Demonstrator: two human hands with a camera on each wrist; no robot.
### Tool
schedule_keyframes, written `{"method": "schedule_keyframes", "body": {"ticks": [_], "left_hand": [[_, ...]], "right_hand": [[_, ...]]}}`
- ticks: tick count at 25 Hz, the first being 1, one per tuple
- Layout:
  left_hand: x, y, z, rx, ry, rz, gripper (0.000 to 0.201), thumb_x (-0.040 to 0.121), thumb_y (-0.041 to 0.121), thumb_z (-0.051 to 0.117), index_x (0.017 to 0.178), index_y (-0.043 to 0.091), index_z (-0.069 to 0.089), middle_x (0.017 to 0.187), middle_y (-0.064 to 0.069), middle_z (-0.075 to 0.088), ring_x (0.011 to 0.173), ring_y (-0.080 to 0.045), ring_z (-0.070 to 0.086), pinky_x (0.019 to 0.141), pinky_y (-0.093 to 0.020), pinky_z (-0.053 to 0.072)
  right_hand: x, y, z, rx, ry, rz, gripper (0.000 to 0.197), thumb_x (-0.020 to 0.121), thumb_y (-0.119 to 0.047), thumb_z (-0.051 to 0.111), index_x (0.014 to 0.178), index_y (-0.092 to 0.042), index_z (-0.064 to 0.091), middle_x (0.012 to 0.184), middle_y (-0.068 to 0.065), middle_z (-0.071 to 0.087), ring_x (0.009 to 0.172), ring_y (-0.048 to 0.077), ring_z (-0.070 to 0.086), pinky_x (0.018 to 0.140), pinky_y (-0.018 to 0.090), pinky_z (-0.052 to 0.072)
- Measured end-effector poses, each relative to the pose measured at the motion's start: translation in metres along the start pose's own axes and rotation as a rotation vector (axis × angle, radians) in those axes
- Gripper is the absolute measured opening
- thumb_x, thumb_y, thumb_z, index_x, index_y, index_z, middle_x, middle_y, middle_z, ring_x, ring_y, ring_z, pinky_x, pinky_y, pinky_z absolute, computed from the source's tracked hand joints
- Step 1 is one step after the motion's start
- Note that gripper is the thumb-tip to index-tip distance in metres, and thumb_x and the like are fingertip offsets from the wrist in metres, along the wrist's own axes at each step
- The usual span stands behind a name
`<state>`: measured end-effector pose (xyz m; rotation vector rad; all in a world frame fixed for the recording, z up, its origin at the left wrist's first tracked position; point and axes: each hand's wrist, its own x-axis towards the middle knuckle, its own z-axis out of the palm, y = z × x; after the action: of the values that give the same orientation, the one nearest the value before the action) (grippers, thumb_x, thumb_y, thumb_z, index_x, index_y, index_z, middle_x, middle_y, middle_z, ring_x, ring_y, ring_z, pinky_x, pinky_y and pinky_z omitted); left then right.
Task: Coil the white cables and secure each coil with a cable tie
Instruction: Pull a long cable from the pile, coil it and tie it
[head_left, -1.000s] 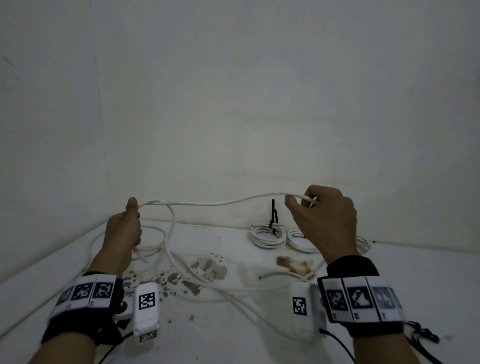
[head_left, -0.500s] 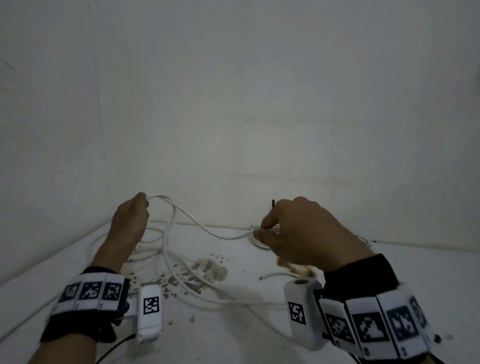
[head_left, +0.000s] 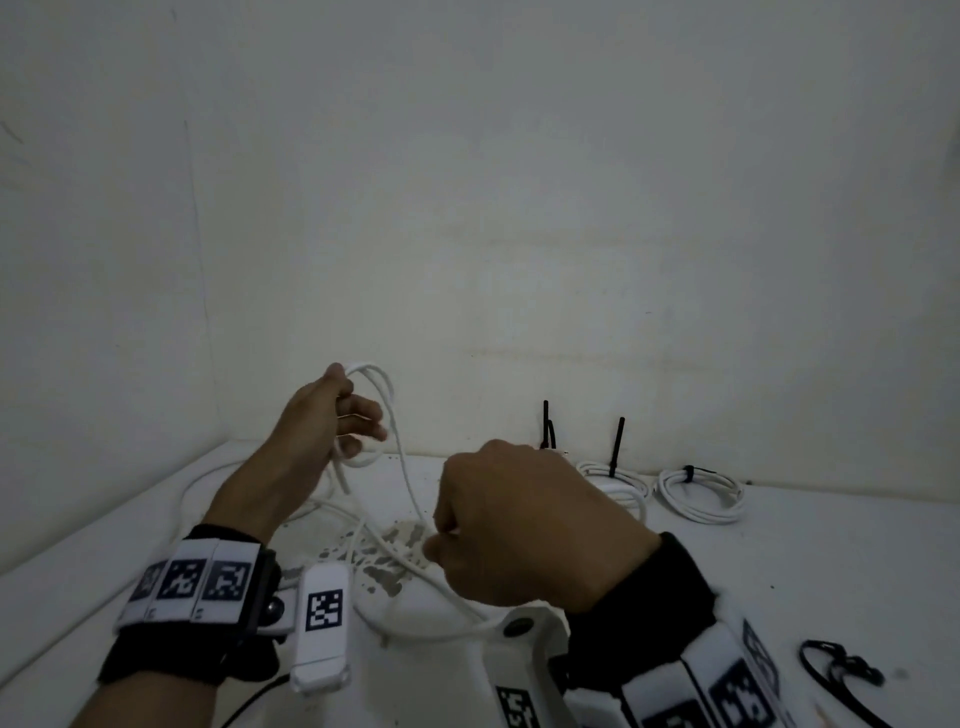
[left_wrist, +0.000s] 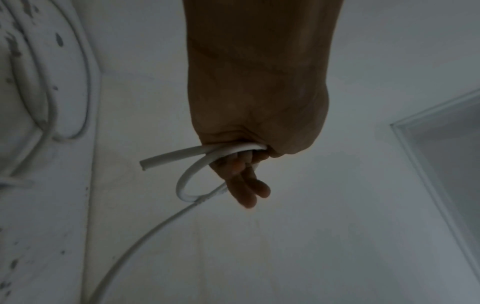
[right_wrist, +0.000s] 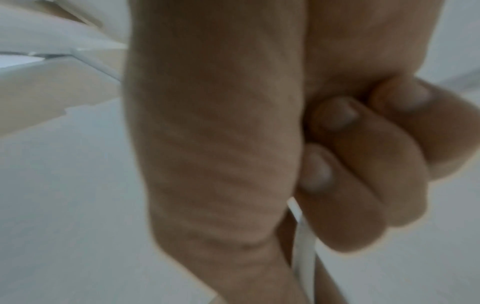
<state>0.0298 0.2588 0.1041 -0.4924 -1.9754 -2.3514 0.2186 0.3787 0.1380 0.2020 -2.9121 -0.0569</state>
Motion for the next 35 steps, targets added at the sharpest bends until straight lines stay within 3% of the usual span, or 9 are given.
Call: {"method": "schedule_keyframes", "body": {"ticks": [3,7,9,11,14,17,24,29,35], "left_hand": [[-0.015,0.003,0.018,0.008,-0.128,0.017,0.037,0.108,0.034,0.025,0.091,0.009,0.047,0.064,-0.01,0.068,0.059,-0.024,0.071,0.045,-0.026,0.051],[-0.028,0.004,0.037,0.136,-0.246,0.014,0.038,0.107,0.034,0.028,0.083,0.011,0.046,0.058,0.0,0.064,0.045,-0.009,0.06,0.041,-0.018,0.044],[-0.033,0.001,0.043,0.131,-0.299,-0.006,0.039,0.105,0.039,0.035,0.082,0.01,0.048,0.061,-0.002,0.058,0.054,-0.014,0.056,0.053,-0.02,0.044],[-0.034,-0.004,0.046,0.08,-0.407,-0.023,0.043,0.099,0.046,0.043,0.088,0.005,0.054,0.077,-0.013,0.053,0.072,-0.025,0.049,0.066,-0.032,0.041],[-0.041,0.0,0.048,-0.005,-0.468,-0.129,0.041,0.102,0.036,0.041,0.078,0.007,0.058,0.058,-0.011,0.047,0.048,-0.021,0.042,0.046,-0.025,0.032],[-0.046,0.005,0.053,-0.068,-0.501,-0.185,0.038,0.102,0.031,0.04,0.072,0.01,0.052,0.051,-0.004,0.039,0.037,-0.012,0.029,0.035,-0.018,0.02],[-0.044,0.002,0.057,-0.111,-0.492,-0.193,0.035,0.103,0.033,0.037,0.082,0.008,0.048,0.052,-0.006,0.038,0.035,-0.016,0.031,0.035,-0.021,0.029],[-0.046,0.004,0.058,-0.02,-0.492,-0.232,0.031,0.104,0.036,0.033,0.087,0.011,0.042,0.05,0.001,0.026,0.037,-0.009,0.016,0.038,-0.02,0.014],[-0.047,0.004,0.057,0.115,-0.583,-0.223,0.039,0.102,0.047,0.037,0.084,0.013,0.045,0.052,0.005,0.021,0.041,-0.007,0.014,0.038,-0.019,0.013]], "right_hand": [[0.005,0.0,0.004,0.053,0.061,-0.02,0.026,0.095,-0.042,0.058,0.081,-0.019,0.061,0.072,-0.001,0.047,0.07,0.021,0.049,0.07,0.03,0.04],[0.013,0.007,0.01,0.122,0.181,-0.041,0.024,0.098,-0.04,0.054,0.098,-0.02,0.066,0.076,-0.001,0.054,0.07,0.017,0.052,0.067,0.028,0.04],[0.02,0.012,0.015,0.227,0.256,-0.052,0.028,0.098,-0.041,0.053,0.095,-0.019,0.07,0.073,-0.003,0.057,0.066,0.015,0.053,0.063,0.028,0.041],[0.028,0.019,0.02,0.355,0.316,-0.038,0.033,0.098,-0.039,0.054,0.08,-0.018,0.071,0.065,-0.005,0.056,0.057,0.011,0.051,0.058,0.029,0.043],[0.034,0.035,0.023,0.5,0.411,0.054,0.038,0.098,-0.039,0.054,0.072,-0.019,0.073,0.058,-0.007,0.063,0.05,0.009,0.053,0.056,0.029,0.048],[0.035,0.05,0.023,0.574,0.49,0.147,0.043,0.099,-0.038,0.055,0.069,-0.013,0.072,0.04,-0.01,0.043,0.041,0.01,0.04,0.046,0.019,0.03],[0.036,0.057,0.025,0.682,0.566,0.241,0.039,0.097,-0.041,0.059,0.071,-0.017,0.075,0.038,-0.01,0.044,0.039,0.009,0.04,0.044,0.017,0.027],[0.038,0.062,0.03,0.727,0.652,0.307,0.038,0.096,-0.046,0.06,0.074,-0.02,0.076,0.039,-0.014,0.047,0.041,0.006,0.043,0.048,0.02,0.028],[0.036,0.076,0.03,0.696,0.687,0.332,0.039,0.091,-0.052,0.063,0.069,-0.02,0.074,0.037,-0.009,0.044,0.04,0.005,0.045,0.046,0.017,0.029]]}}
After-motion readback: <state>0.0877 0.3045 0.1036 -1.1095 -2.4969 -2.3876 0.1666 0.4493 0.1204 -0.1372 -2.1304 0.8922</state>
